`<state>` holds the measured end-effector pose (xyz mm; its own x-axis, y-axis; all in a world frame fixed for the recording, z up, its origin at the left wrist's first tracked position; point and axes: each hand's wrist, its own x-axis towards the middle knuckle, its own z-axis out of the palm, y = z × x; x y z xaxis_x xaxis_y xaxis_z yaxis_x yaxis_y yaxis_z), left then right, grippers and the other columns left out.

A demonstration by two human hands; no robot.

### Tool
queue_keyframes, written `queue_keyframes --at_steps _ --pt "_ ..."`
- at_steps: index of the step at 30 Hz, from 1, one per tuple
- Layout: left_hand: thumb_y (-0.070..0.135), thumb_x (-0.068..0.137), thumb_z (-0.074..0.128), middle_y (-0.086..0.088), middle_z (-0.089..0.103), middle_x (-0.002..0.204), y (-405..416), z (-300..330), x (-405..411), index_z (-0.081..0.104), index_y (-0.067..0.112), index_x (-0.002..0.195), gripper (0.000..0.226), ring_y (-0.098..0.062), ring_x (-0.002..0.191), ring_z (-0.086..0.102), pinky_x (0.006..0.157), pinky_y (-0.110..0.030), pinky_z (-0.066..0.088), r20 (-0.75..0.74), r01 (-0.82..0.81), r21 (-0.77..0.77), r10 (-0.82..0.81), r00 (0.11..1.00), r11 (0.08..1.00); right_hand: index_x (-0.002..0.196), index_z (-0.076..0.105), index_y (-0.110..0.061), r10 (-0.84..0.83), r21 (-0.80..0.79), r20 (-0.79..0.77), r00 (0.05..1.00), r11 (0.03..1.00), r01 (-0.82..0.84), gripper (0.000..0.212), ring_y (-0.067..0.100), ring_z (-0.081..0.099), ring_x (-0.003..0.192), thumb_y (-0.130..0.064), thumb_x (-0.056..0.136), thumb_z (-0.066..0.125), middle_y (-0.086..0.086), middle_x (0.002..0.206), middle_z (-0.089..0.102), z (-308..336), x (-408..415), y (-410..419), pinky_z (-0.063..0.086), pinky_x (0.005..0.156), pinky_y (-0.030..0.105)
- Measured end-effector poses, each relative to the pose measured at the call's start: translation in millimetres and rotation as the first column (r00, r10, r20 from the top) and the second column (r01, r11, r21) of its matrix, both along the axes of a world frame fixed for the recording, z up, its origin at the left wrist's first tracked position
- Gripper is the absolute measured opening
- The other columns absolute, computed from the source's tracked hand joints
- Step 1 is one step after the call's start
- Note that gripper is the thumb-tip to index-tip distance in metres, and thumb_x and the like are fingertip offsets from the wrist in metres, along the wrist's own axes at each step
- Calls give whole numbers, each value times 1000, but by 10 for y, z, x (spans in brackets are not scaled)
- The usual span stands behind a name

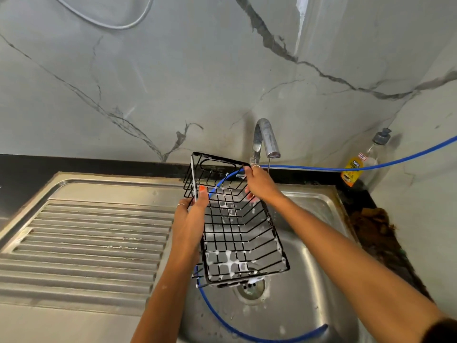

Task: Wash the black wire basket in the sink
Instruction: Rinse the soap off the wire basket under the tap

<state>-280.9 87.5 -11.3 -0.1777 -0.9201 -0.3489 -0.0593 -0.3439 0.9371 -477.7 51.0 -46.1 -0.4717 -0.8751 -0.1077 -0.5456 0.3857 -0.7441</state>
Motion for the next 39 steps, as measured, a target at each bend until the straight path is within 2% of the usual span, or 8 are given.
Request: queue_keyframes --at_steps 5,8,14,18,20,28,33,39 --pt "68 84 53 -3 59 109 74 -38 -88 49 24 104 49 -34 111 55 100 -57 44 3 -85 1 85 996 996 122 39 -14 36 2 156 987 999 -37 27 21 62 59 -30 103 29 13 80 58 -244 113 322 56 51 30" --pt "74 75 54 0 57 97 72 -74 -129 51 27 95 51 -27 96 54 99 -55 45 18 -85 -9 86 996 996 121 40 -14 0 1 206 979 1000 0 28 20 62 57 -33 103 28 13 79 58 -357 100 477 58 54 33" --pt "65 86 55 0 61 109 26 -17 -132 52 27 103 42 -26 108 56 102 -49 44 57 -41 -108 47 997 993 116 48 -9 40 -73 -104 994 996 -48 40 28 65 71 -39 102 25 10 79 61 -178 32 361 56 67 47" --pt "61 85 60 4 56 116 -21 117 -142 49 29 112 43 -19 110 52 103 -44 43 20 -87 -187 92 996 979 99 55 -7 15 -128 -309 951 990 -57 47 27 60 75 -41 102 22 8 79 57 76 9 158 45 68 34" --pt "69 76 63 -1 58 122 -22 185 -185 49 31 112 55 -21 113 54 104 -45 42 -9 -142 -207 143 990 968 97 54 -6 -7 -161 -388 922 985 -60 49 32 61 81 -43 102 22 13 83 61 135 3 77 48 71 40" --pt "60 78 68 -9 57 128 33 289 -320 57 21 117 57 -28 117 55 102 -47 45 52 -338 -257 362 931 905 124 42 -14 79 -163 -280 957 978 -128 41 23 63 62 -43 101 23 8 71 61 -158 65 315 55 61 47" --pt "54 79 70 -9 52 132 73 339 -278 58 18 122 57 -25 120 51 102 -40 42 120 -327 -319 380 917 890 124 41 -20 214 -30 -82 973 976 -217 37 26 65 79 -45 100 26 2 79 57 -458 118 608 54 71 52" --pt "52 77 75 -6 47 134 65 388 -211 56 23 124 59 -21 113 49 105 -48 42 222 -221 -318 299 928 922 130 43 -17 311 19 -287 906 948 -319 52 23 65 87 -51 99 18 1 85 60 -258 61 551 52 80 46"
